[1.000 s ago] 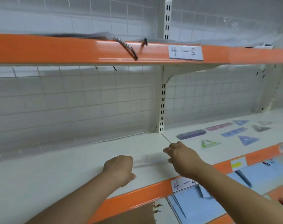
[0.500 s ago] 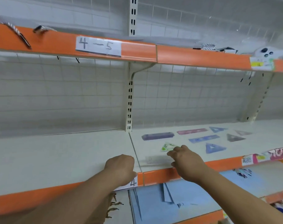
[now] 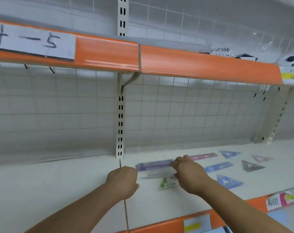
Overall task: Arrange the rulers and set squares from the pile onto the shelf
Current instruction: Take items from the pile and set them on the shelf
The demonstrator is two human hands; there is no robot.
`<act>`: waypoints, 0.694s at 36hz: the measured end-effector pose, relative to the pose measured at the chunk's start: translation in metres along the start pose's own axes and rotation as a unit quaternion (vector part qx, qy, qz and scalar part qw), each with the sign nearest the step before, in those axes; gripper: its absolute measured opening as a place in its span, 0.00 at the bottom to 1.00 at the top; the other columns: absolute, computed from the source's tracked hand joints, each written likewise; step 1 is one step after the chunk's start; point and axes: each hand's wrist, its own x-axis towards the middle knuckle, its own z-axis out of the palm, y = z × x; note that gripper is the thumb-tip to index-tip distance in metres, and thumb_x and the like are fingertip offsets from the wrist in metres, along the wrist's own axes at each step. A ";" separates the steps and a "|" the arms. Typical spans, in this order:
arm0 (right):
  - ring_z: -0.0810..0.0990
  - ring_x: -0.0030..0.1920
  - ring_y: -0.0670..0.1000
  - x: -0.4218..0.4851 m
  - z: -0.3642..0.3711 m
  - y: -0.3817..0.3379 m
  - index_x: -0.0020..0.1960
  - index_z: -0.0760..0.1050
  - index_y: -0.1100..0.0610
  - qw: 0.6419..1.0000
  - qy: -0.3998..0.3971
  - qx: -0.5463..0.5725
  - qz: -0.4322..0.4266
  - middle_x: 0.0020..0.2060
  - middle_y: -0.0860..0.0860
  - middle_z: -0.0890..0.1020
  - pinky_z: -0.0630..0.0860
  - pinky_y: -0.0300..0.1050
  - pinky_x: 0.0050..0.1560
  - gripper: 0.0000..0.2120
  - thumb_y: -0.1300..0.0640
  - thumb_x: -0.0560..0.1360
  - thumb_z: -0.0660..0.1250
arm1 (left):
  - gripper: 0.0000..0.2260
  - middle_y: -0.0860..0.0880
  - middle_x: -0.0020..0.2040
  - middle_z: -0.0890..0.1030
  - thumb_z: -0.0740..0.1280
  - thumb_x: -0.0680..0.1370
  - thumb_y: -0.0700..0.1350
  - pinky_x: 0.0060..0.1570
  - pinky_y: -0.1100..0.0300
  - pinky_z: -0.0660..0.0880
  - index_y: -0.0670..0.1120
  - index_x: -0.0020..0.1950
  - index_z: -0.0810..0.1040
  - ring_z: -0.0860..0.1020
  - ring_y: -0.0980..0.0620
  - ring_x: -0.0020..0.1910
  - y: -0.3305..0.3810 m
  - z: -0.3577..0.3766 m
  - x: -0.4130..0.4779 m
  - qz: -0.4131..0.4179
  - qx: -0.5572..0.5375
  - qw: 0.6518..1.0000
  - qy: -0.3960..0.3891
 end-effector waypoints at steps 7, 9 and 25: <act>0.69 0.59 0.53 0.033 0.013 0.014 0.63 0.71 0.54 1.000 -0.005 0.012 -0.017 0.55 0.52 0.75 0.71 0.45 0.48 0.16 0.60 0.77 0.61 | 0.13 0.47 0.61 0.77 0.56 0.83 0.50 0.54 0.58 0.71 0.46 0.62 0.72 0.76 0.47 0.59 0.002 0.003 0.033 -0.014 0.013 1.000 -0.008; 0.69 0.58 0.53 0.044 0.015 0.016 0.59 0.73 0.55 0.999 -0.005 0.010 -0.031 0.54 0.52 0.75 0.68 0.45 0.46 0.12 0.60 0.76 0.61 | 0.13 0.48 0.61 0.76 0.56 0.83 0.50 0.53 0.58 0.71 0.46 0.62 0.72 0.76 0.48 0.60 0.001 0.004 0.040 -0.022 0.013 1.000 -0.006; 0.68 0.59 0.54 0.100 0.040 0.034 0.58 0.73 0.57 0.987 -0.020 0.027 -0.154 0.55 0.54 0.73 0.71 0.46 0.51 0.11 0.55 0.79 0.59 | 0.14 0.49 0.61 0.77 0.56 0.81 0.53 0.55 0.58 0.71 0.47 0.60 0.73 0.75 0.48 0.60 0.013 0.010 0.050 -0.142 -0.009 0.990 -0.019</act>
